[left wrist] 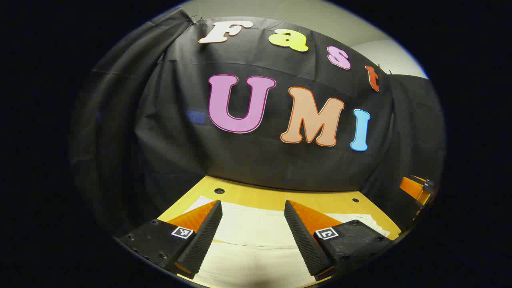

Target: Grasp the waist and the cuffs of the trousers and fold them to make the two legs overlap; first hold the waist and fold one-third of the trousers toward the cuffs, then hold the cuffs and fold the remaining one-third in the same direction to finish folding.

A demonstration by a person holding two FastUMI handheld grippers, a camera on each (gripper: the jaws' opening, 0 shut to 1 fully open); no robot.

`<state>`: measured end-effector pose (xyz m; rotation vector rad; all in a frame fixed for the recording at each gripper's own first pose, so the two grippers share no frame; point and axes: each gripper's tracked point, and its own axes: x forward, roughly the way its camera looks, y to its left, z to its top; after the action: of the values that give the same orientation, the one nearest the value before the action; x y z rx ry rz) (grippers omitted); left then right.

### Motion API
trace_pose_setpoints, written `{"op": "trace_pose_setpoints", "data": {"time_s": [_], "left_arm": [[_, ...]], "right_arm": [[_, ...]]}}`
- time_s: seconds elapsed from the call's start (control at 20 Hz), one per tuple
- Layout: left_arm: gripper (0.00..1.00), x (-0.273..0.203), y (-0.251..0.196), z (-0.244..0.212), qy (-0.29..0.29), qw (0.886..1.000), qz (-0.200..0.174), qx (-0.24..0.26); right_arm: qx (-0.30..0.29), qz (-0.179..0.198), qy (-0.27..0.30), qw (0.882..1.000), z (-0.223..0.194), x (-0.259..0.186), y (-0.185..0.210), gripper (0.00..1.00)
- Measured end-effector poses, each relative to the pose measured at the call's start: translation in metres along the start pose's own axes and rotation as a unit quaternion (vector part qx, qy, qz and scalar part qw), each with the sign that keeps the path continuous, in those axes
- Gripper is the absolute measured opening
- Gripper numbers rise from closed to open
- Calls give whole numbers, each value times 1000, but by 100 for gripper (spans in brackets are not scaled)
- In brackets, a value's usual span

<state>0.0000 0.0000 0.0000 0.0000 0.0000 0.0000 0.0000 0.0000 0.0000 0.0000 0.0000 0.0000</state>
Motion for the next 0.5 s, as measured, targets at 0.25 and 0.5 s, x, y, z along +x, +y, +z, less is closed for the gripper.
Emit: {"op": "trace_pose_setpoints", "data": {"time_s": [0.25,0.5], "left_arm": [[95,-3,-8,-1,2,1000,-8,8],[95,-6,-9,-5,4,1000,-8,10]], "right_arm": [[-1,3,5,1000,-4,-4,-5,95],[-1,13,10,1000,-6,-1,2,93]]}}
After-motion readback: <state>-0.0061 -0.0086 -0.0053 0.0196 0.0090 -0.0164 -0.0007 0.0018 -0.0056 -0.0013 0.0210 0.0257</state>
